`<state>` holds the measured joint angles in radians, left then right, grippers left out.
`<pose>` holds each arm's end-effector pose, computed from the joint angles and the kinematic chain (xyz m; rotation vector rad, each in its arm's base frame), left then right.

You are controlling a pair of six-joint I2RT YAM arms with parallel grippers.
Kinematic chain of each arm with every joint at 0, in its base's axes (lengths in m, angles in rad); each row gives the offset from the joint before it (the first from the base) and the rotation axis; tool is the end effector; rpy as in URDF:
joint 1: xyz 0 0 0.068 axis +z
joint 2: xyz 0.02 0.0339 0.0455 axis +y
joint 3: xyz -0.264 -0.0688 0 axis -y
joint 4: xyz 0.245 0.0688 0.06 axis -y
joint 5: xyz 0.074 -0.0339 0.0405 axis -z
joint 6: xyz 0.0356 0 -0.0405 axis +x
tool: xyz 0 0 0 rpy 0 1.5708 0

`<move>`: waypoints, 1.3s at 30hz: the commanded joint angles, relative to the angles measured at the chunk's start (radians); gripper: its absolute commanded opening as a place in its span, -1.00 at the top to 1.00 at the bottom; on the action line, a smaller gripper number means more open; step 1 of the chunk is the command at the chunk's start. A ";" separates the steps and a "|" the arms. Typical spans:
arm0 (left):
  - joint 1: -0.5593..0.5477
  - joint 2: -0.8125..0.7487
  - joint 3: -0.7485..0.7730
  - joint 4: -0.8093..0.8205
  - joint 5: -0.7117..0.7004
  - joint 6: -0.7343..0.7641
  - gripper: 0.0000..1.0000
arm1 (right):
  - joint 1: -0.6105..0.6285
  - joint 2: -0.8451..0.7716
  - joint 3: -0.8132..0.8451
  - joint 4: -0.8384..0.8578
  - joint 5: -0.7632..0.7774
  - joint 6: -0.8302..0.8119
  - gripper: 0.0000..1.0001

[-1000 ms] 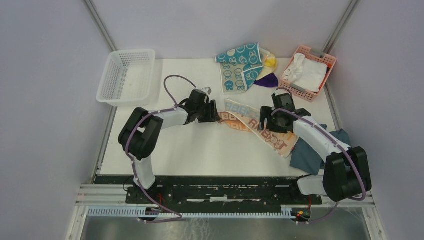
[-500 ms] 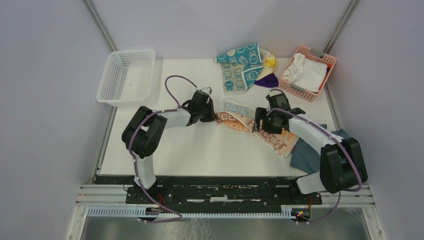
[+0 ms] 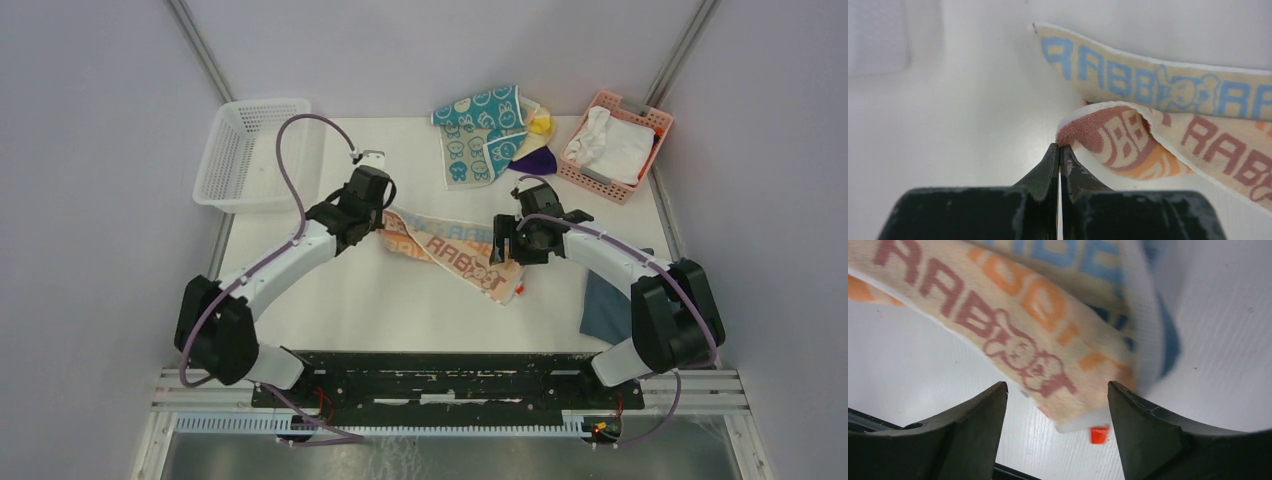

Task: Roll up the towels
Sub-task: Flatten out the towel at the center of the board.

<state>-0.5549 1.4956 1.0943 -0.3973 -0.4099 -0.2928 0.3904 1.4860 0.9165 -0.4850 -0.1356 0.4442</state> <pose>0.2825 -0.1584 0.2599 0.1069 2.2857 0.0508 0.2666 0.1149 0.1999 0.0241 2.6878 0.4544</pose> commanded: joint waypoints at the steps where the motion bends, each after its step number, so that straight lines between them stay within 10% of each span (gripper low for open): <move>1: -0.012 -0.162 0.008 -0.134 -0.161 0.174 0.92 | 0.003 0.034 0.049 0.034 -0.013 -0.009 -0.63; 9: -0.071 -0.361 -0.054 -0.250 -0.108 0.218 0.63 | 0.002 0.111 0.061 -0.025 0.059 -0.022 -0.63; 21: -0.029 -0.561 -0.154 -0.148 -0.148 0.019 -0.34 | 0.001 0.067 0.119 -0.018 0.041 -0.066 -0.61; 31: 0.343 -0.311 -0.091 -0.063 0.217 -0.013 -0.47 | 0.010 0.184 0.373 -0.064 0.055 -0.149 -0.45; 39: 0.374 -0.070 0.016 -0.103 0.260 0.041 -0.53 | 0.046 0.335 0.567 -0.152 0.123 -0.207 -0.37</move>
<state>-0.1852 1.3529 1.0229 -0.5198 -0.2050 -0.2565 0.4126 1.7603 1.3876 -0.5777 -0.0750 0.2882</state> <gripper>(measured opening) 0.761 0.692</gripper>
